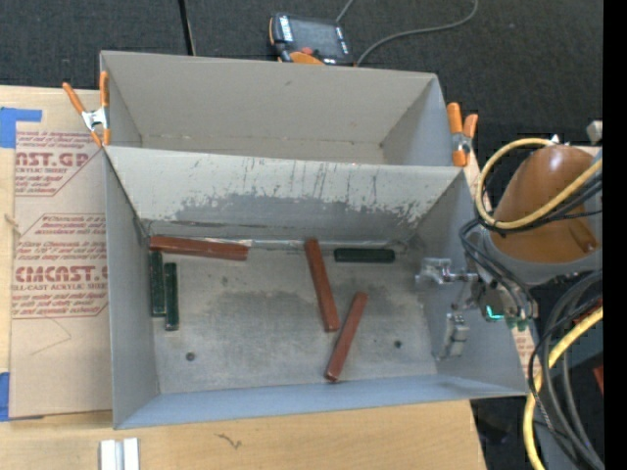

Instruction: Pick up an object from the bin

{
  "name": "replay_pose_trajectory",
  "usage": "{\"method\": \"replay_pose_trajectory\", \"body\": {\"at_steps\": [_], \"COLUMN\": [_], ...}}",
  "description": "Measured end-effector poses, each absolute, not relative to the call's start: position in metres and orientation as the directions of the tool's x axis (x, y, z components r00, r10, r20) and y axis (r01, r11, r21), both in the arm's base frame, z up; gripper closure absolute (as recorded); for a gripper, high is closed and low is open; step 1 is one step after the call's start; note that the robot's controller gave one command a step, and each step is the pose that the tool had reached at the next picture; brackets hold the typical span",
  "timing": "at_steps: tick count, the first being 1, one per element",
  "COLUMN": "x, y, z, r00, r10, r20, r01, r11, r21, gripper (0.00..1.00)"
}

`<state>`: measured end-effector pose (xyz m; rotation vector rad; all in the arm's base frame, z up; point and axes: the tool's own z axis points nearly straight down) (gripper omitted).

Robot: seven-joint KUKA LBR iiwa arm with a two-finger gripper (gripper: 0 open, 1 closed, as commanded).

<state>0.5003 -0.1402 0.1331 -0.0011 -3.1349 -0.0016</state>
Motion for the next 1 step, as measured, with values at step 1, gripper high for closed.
{"method": "replay_pose_trajectory", "body": {"at_steps": [1], "x": [0.5187], "y": [-0.0811], "z": [0.066], "r00": [-0.998], "r10": [-0.068], "r20": [0.004], "r01": [-0.068], "r11": [0.998], "r21": [0.004], "gripper": [0.0]}}
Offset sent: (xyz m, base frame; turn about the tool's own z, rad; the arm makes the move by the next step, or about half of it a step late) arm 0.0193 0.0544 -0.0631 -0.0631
